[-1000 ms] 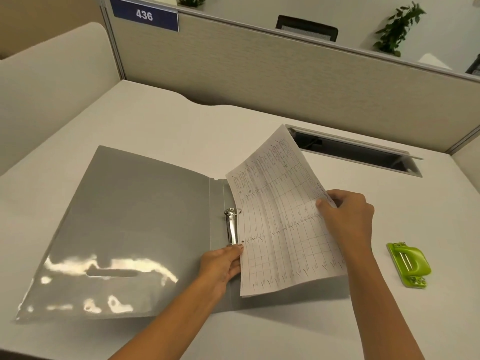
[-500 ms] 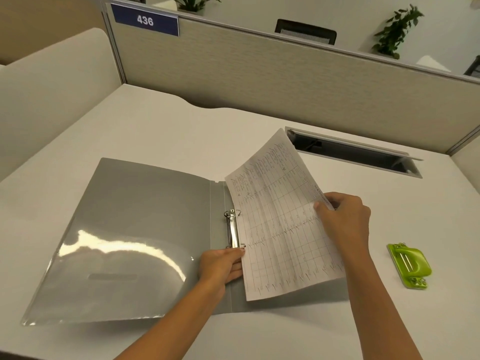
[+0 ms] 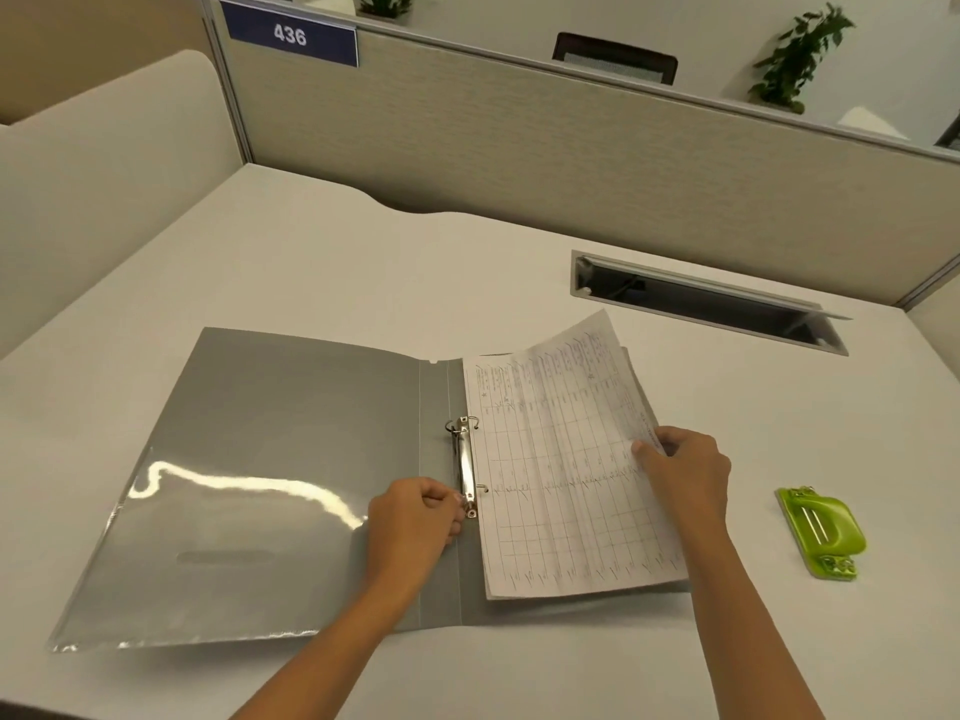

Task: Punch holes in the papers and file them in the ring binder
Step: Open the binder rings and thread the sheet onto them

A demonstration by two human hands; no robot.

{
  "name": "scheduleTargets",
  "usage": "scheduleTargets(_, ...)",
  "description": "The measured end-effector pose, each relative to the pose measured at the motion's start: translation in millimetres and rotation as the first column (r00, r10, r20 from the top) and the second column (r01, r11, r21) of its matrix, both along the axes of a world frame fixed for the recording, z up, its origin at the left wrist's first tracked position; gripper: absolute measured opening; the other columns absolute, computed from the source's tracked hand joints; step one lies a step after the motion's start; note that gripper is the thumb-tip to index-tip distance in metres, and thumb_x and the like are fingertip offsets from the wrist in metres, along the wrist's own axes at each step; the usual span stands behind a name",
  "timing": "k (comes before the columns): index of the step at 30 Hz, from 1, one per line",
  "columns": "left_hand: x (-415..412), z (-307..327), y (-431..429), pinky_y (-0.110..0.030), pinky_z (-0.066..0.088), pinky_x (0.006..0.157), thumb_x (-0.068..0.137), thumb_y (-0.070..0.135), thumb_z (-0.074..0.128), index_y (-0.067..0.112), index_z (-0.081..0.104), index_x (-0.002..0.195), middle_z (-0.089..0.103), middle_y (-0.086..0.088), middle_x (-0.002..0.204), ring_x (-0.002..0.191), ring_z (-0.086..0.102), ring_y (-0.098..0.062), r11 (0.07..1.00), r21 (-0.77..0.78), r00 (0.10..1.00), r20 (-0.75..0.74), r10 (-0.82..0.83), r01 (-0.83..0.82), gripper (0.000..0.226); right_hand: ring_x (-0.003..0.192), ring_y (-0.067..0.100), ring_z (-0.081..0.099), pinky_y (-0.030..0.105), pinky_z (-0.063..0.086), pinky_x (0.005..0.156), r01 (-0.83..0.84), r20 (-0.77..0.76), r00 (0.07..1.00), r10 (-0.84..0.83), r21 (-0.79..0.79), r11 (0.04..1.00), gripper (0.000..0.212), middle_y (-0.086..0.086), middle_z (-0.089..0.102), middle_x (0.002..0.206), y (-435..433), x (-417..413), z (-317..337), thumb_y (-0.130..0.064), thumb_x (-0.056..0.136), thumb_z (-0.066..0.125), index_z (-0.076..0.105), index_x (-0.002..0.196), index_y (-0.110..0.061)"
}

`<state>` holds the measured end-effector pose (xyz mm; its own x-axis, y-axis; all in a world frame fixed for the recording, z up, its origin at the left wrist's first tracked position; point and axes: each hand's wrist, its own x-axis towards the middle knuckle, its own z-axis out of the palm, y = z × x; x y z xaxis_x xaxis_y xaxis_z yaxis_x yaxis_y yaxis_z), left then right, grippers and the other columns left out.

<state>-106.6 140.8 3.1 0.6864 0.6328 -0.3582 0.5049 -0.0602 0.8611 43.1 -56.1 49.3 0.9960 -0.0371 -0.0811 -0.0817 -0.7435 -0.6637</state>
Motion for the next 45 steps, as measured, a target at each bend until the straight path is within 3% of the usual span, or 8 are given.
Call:
scheduleTargets(5,-2.7,-2.8,0.6,-0.028,0.058,0.059,0.086,0.018,0.065,0.021,0.069,0.076,0.070,0.006,0.066,0.062,0.066,-0.010,0.986,0.167,1.000,-0.025,-0.007,0.011,0.011,0.100,0.032,0.065,0.045,0.053,0.093,0.057,-0.072,0.996,-0.053,0.053,0.997,0.033,0.013,0.068,0.118,-3.8,-1.7,-16.0,-0.019,0.090,0.064,0.065,0.119,-0.005)
scheduleTargets(15,-3.1,-11.9,7.4,-0.042,0.060,0.063,0.086,0.012,0.064,0.032,0.060,0.079,0.068,0.005,0.077,0.068,0.068,-0.017,0.993,0.119,1.000,0.025,-0.016,0.013,0.022,0.104,0.032,0.064,0.044,0.050,0.094,0.084,-0.129,0.989,-0.075,0.070,0.994,0.036,0.013,0.065,0.122,-7.8,0.6,-39.6,-0.019,0.089,0.066,0.060,0.122,-0.009)
scheduleTargets(19,-0.5,-15.8,10.8,-0.043,0.060,0.059,0.085,0.012,0.065,0.029,0.065,0.079,0.069,0.006,0.074,0.062,0.068,-0.018,0.995,0.096,1.000,0.022,-0.017,0.015,0.018,0.103,0.031,0.060,0.040,0.050,0.086,0.133,0.091,0.987,-0.129,-0.044,0.990,0.037,0.011,0.066,0.117,2.8,-12.2,-40.5,-0.007,0.085,0.065,0.057,0.121,-0.010)
scheduleTargets(22,0.1,-19.3,12.5,-0.041,0.060,0.062,0.085,0.006,0.065,0.030,0.067,0.077,0.070,0.006,0.071,0.063,0.069,-0.014,0.995,0.091,0.998,0.043,-0.036,0.032,0.025,0.106,0.021,0.056,0.028,0.044,0.087,-0.003,0.300,0.954,0.006,-0.011,1.000,0.032,0.002,0.063,0.113,26.5,-41.5,-35.0,-0.005,0.087,0.063,0.059,0.117,-0.014)
scheduleTargets(27,-0.3,-21.7,10.1,-0.038,0.060,0.064,0.082,-0.006,0.064,0.021,0.068,0.078,0.068,-0.001,0.070,0.066,0.070,-0.016,0.999,0.028,0.997,0.079,-0.027,0.025,0.028,0.100,-0.003,0.054,0.021,0.047,0.091,-0.304,0.185,0.944,0.271,0.177,0.936,0.024,-0.014,0.061,0.106,65.5,-97.4,-45.0,-0.021,0.087,0.067,0.062,0.110,-0.027)
scheduleTargets(31,-0.1,-21.9,6.3,-0.037,0.060,0.067,0.081,-0.004,0.066,0.018,0.068,0.082,0.069,-0.002,0.073,0.066,0.069,-0.016,0.997,0.053,0.991,0.120,-0.055,0.049,0.022,0.122,0.001,0.043,0.010,0.028,0.101,-0.419,0.172,0.900,0.401,0.089,0.904,0.048,-0.014,0.050,0.130,76.6,-118.4,-74.3,-0.034,0.087,0.064,0.050,0.133,-0.025)
scheduleTargets(37,-0.1,-27.0,6.9,-0.038,0.059,0.068,0.081,0.007,0.071,0.025,0.068,0.080,0.070,0.007,0.072,0.068,0.069,-0.009,0.988,0.141,0.987,0.136,-0.084,0.064,0.019,0.141,0.009,0.025,0.026,0.016,0.116,-0.458,0.277,0.831,0.482,-0.151,0.876,0.056,0.000,0.042,0.149,66.8,-118.8,-100.9,-0.034,0.091,0.043,0.044,0.142,-0.011)
scheduleTargets(45,-0.5,-29.5,9.8,-0.028,0.060,0.061,0.086,0.000,0.064,0.029,0.068,0.077,0.070,0.007,0.068,0.064,0.069,-0.007,0.992,0.106,0.988,0.130,-0.082,0.069,0.030,0.138,0.005,0.029,0.017,0.019,0.115,-0.431,0.253,0.867,0.429,-0.051,0.901,0.046,-0.006,0.044,0.146,70.9,-118.4,-96.7,-0.030,0.093,0.047,0.050,0.137,-0.016)
